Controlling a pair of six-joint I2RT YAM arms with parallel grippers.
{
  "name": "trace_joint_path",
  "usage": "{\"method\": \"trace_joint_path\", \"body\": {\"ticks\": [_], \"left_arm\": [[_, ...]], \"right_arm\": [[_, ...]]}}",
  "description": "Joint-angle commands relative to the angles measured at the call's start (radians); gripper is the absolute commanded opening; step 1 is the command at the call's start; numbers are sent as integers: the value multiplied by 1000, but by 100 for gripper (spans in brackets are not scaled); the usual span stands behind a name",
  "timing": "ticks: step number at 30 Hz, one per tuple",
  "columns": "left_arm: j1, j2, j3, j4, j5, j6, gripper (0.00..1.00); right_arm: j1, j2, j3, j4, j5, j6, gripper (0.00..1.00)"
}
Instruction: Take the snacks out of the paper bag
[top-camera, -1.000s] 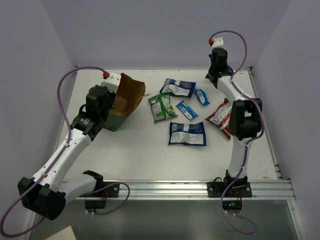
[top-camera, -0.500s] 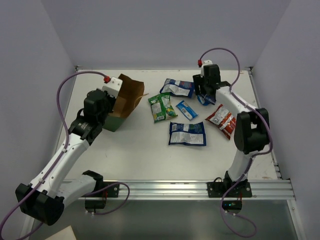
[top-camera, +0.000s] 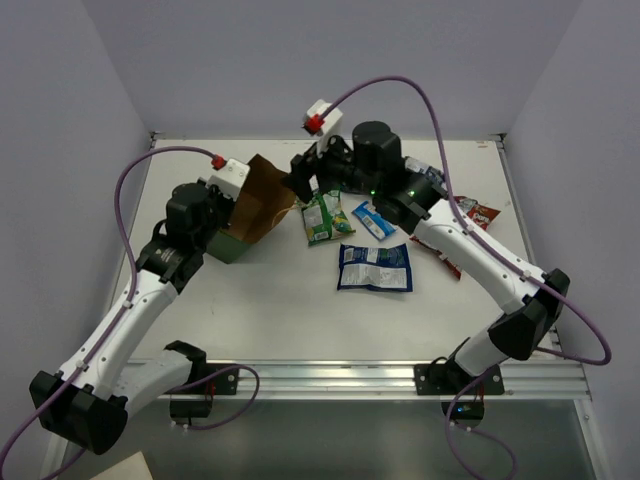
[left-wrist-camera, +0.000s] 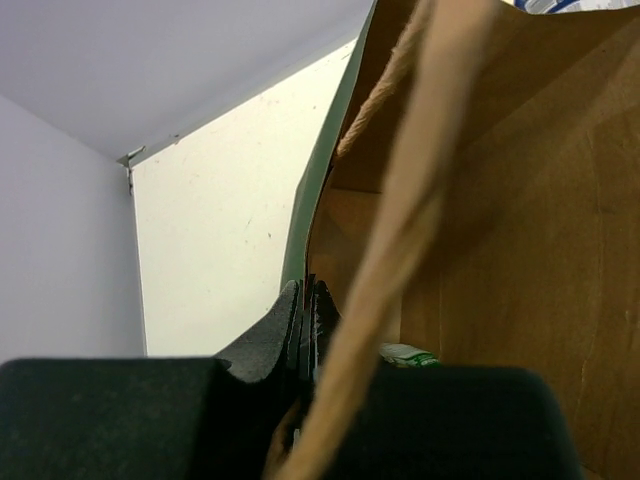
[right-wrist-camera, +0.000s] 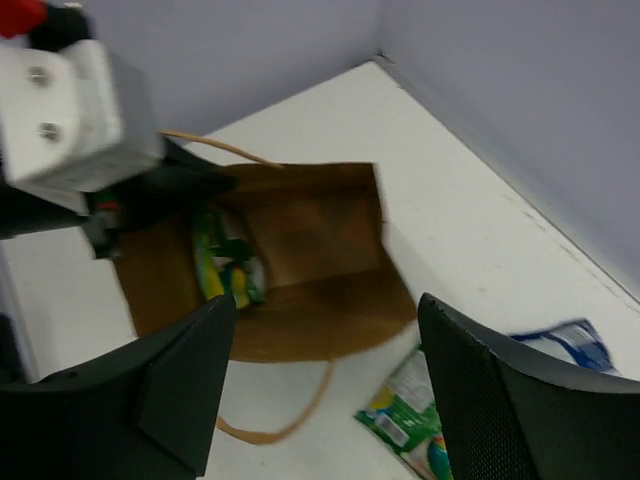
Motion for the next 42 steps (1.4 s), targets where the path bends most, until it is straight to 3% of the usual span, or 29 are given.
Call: {"method": "trace_joint_path", "body": {"ticks": [1,8,17,24,30,35,42], "left_arm": [[1,-39,-24,34,62,7,0],[1,-88,-64,57,85,-9,0],[1,-184,-167,89,81,-107,0],[1,-302,-246,85,39,-209,0],[1,-296,-220,37,90,-267,0],[1,-305,-225,25,130,-301,0],[1,-267,-168,26,110,-301,0]], "right_arm": [[95,88,42,43,-101,-8,76],[164,237,40,109,-190,66,73],[254,254,-233,304,-305,216,78],[310,248,-368,390,-247,245,82],[310,248,-376,491,-45,290,82],[310,263,-336,540,-12,302,80],[311,323,-341,601,-57,197,79]]}}
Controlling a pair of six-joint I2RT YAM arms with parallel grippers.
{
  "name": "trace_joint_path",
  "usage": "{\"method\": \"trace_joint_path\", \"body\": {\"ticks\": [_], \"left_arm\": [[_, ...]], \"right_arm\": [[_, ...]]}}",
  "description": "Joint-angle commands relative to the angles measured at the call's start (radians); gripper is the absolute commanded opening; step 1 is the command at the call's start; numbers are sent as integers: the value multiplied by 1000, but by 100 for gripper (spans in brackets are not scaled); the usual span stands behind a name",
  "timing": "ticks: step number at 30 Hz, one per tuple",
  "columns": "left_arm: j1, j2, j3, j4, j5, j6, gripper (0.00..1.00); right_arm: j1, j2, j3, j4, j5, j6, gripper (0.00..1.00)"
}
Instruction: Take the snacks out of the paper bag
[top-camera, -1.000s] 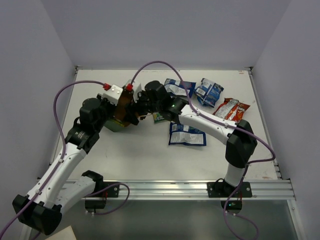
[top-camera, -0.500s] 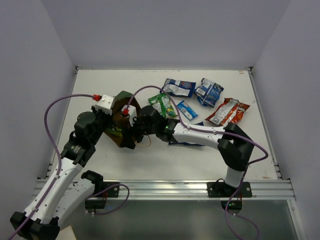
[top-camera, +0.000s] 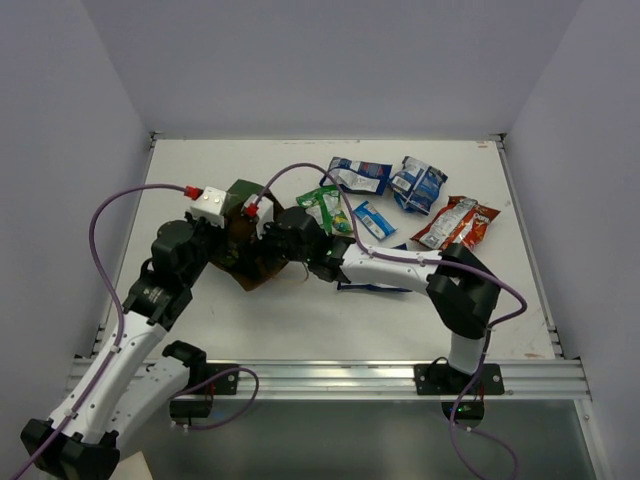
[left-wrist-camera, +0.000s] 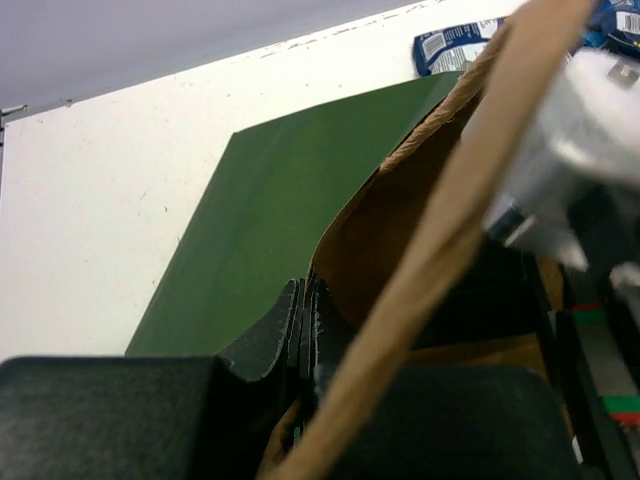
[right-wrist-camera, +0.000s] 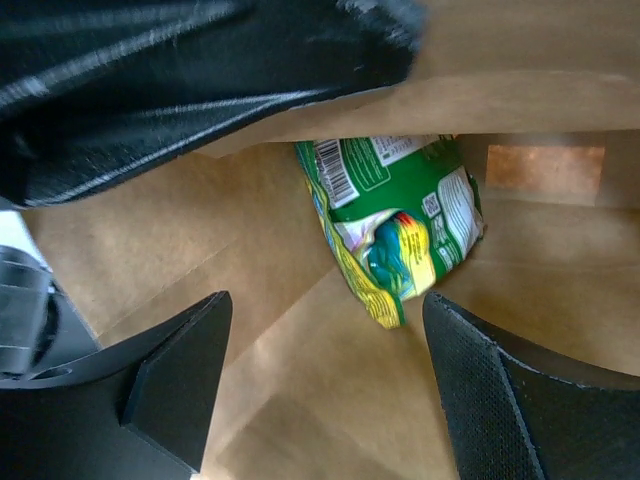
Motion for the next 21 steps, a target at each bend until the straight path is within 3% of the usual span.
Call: {"method": "trace_joint_path", "body": {"ticks": [1,10,21], "left_arm": [[2,22,69,3,-10,-34,0],[2,88,179,4,-4,-66,0],[2,84,250,-25,24,-89,0]], "right_arm": [[5,32,-1,122,-32,-67,79],[3,111,-1,219,-84,-182,79],[3,243,143,92,-170,-274,76]]}}
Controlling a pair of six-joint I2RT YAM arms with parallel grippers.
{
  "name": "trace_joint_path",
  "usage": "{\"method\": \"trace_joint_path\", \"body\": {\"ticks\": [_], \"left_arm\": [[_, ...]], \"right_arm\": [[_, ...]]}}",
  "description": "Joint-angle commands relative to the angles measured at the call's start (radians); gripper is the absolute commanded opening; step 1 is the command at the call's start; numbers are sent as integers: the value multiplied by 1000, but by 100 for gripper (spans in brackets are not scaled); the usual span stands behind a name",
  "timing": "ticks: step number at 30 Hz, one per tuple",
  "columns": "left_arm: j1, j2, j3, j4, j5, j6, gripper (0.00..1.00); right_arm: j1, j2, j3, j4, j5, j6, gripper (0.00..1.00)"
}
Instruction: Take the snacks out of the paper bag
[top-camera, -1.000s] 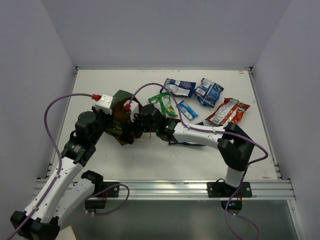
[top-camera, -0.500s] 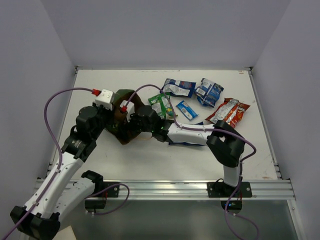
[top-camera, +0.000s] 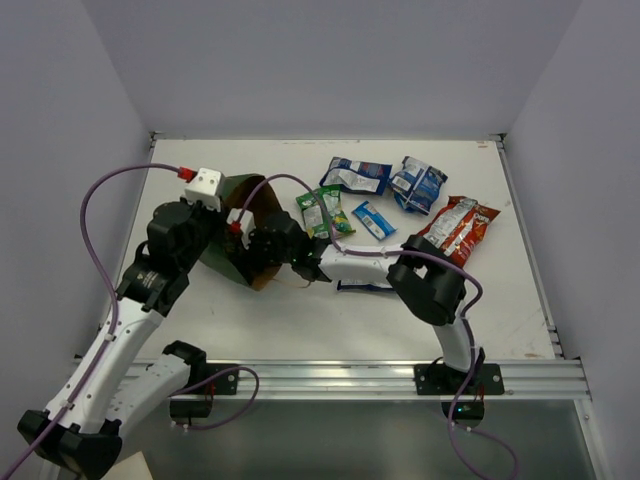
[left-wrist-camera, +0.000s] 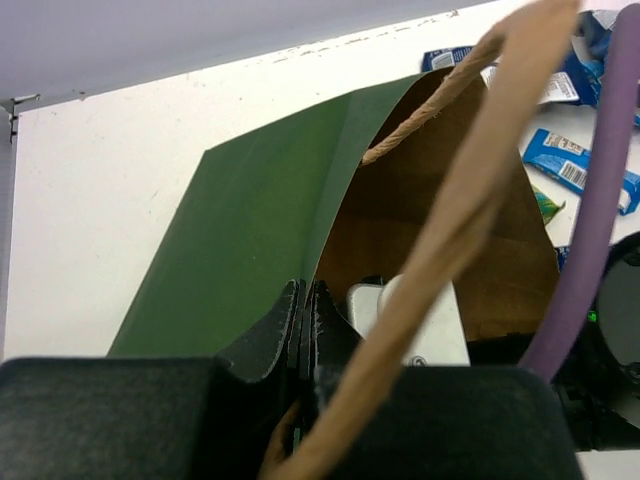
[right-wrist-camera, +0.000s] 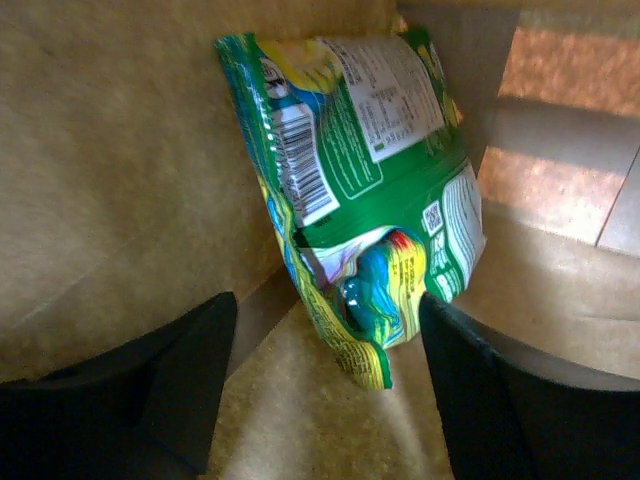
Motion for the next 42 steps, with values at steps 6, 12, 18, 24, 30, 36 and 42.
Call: {"method": "trace_joint_path", "body": {"ticks": [6,12,18,24,30,36,42], "left_arm": [[-1,-22,71,77,85,-66,0],[-1,-28,59,67,128,-81,0],[-1,-40,47,41,110,-76,0],[-1,-40,-11,27,17,-46,0],[-1,-25,-41,31,-22,-41,0],[-1,-3,-32,34,-45,-37,0],[-1,53,10,25,-146,-18,0]], "right_arm": [[3,63,106,-44,-98,-24,58],[-9,60,132,-19,-125,-1,32],[-31,19,120,-24,-106,30,2],[-58,-107,52,-36,-79,-19,0],[-101,-270,25,-97,-69,-58,0],[-117,-370,31,-174,-49,-116,0],[-147,-509,69,-301,-27,-196,0]]}}
